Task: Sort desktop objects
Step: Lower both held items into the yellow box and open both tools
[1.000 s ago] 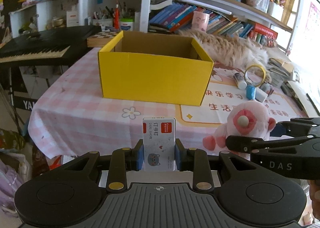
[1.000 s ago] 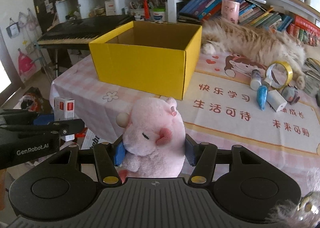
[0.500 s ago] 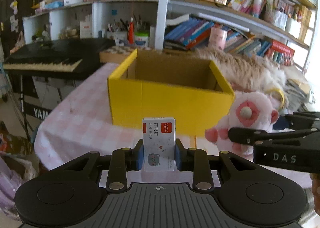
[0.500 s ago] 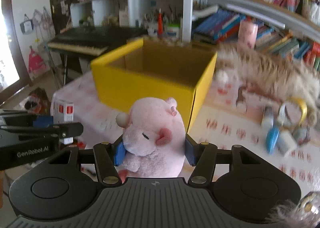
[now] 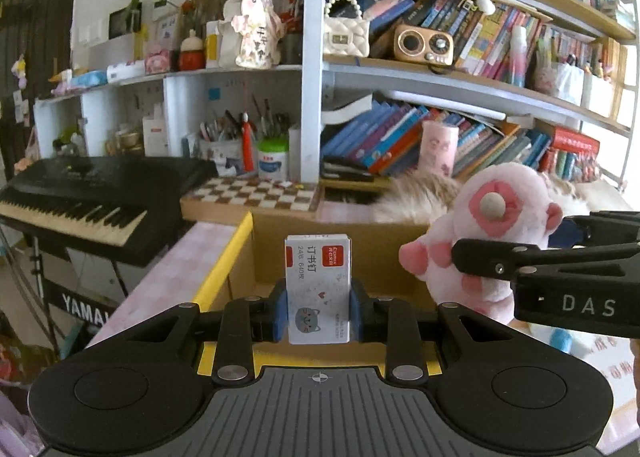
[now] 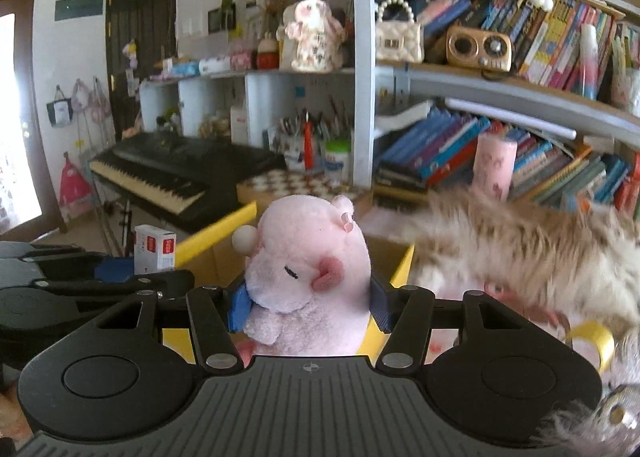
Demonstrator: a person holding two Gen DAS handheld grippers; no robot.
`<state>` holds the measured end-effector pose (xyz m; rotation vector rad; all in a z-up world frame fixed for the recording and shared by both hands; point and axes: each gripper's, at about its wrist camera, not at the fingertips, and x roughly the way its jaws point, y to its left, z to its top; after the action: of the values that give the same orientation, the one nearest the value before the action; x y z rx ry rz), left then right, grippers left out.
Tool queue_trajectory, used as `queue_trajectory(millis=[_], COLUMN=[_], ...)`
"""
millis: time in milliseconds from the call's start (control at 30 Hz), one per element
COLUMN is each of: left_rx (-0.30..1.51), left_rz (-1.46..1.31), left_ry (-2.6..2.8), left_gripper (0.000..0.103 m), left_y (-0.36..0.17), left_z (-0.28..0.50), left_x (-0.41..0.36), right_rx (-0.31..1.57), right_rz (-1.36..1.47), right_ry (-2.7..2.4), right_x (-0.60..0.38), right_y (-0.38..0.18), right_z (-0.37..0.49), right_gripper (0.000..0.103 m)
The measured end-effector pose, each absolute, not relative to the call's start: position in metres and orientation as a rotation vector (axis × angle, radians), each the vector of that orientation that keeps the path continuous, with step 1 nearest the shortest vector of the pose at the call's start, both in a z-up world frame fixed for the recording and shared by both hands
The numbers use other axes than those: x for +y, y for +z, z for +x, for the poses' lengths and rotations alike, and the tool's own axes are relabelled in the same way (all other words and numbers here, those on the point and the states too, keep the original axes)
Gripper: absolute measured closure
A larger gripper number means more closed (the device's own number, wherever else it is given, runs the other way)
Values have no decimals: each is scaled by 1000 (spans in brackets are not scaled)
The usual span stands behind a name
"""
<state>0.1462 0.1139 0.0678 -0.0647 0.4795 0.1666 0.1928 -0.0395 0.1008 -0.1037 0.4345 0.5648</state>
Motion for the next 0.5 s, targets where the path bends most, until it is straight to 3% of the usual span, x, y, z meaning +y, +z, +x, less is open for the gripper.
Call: queue_trajectory(millis=[500], left_rx=[614], left_rz=[-2], left_ry=[209], left_gripper=[75], left_y=[31], left_z=[223], left_x=[131], right_rx=[498], right_rz=[-238], right_ry=[630], right_x=[0], right_y=[65], right_z=[282], right_gripper=[49])
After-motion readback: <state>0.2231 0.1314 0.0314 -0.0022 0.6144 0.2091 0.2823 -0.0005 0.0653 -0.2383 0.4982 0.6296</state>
